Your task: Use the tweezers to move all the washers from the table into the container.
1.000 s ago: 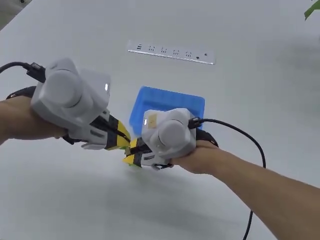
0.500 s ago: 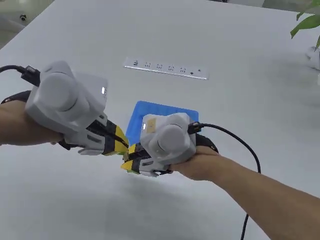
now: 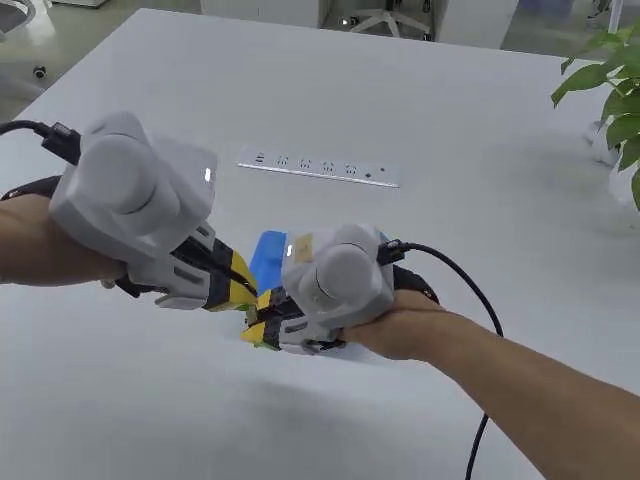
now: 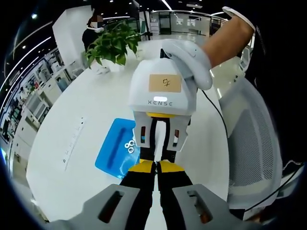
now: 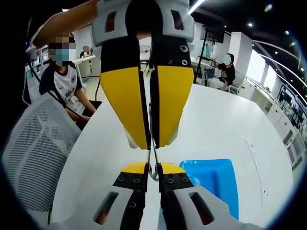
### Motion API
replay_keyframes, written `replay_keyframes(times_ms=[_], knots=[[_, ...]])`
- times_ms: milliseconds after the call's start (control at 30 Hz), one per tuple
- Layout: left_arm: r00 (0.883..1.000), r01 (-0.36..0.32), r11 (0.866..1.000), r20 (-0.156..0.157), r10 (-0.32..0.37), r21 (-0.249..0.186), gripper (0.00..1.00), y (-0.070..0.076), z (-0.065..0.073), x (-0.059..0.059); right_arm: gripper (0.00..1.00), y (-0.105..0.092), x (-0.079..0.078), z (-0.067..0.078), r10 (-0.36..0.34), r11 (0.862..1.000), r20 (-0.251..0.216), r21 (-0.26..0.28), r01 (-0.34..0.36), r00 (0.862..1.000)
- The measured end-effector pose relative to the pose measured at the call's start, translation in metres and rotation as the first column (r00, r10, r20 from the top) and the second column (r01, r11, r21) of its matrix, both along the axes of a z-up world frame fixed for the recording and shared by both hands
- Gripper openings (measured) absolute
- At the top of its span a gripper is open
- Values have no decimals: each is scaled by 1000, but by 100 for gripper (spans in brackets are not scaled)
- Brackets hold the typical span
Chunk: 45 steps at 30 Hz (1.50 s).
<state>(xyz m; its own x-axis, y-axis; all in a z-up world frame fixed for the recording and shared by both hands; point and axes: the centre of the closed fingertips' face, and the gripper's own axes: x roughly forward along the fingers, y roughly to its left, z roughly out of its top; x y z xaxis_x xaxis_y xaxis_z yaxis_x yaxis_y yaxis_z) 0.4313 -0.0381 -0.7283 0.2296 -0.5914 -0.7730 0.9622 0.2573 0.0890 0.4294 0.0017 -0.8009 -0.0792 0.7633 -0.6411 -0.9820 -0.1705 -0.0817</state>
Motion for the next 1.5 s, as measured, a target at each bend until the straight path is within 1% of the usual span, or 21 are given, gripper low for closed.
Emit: replay_keyframes(times_ms=[200, 267, 300, 467, 533, 700, 867, 1033, 1167, 1367, 1500], knots=[[1000, 15, 1000, 21, -14, -4, 5, -5, 9, 13, 10, -5, 14, 9, -15, 1000, 15, 4, 15, 1000], [999, 18, 1000, 29, -18, -3, 5, -7, 11, 17, 10, -7, 21, 12, -23, 1000, 22, 6, 23, 999], [999, 24, 1000, 33, -24, -3, 5, -8, 12, 21, 10, -8, 24, 12, -25, 1000, 25, 7, 25, 999], [998, 36, 999, 43, -36, 0, 5, -11, 14, 33, 10, -11, 37, 15, -45, 999, 28, 19, 45, 999], [998, 39, 999, 46, -39, 0, 5, -12, 14, 37, 10, -12, 42, 15, -53, 998, 30, 22, 52, 998], [997, 49, 999, 54, -49, 1, 5, -15, 11, 49, 10, -15, 55, 12, -70, 997, 33, 27, 69, 997], [997, 56, 998, 49, -56, 5, 5, -17, 3, 58, 10, -16, 63, 5, -77, 997, 28, 24, 76, 997], [998, 56, 998, 39, -56, 5, 5, -19, -9, 66, 10, -19, 70, -7, -85, 996, 15, 11, 85, 996], [998, 55, 998, 35, -55, 4, 5, -20, -16, 71, 10, -21, 76, -16, -91, 996, 5, 5, 91, 996], [999, 46, 999, 16, -45, -4, 5, -20, -32, 80, 10, -21, 82, -31, -96, 995, -14, -6, 96, 995], [999, 44, 999, 10, -44, -2, 5, -20, -39, 83, 10, -22, 85, -39, -97, 995, -21, -14, 97, 995]])
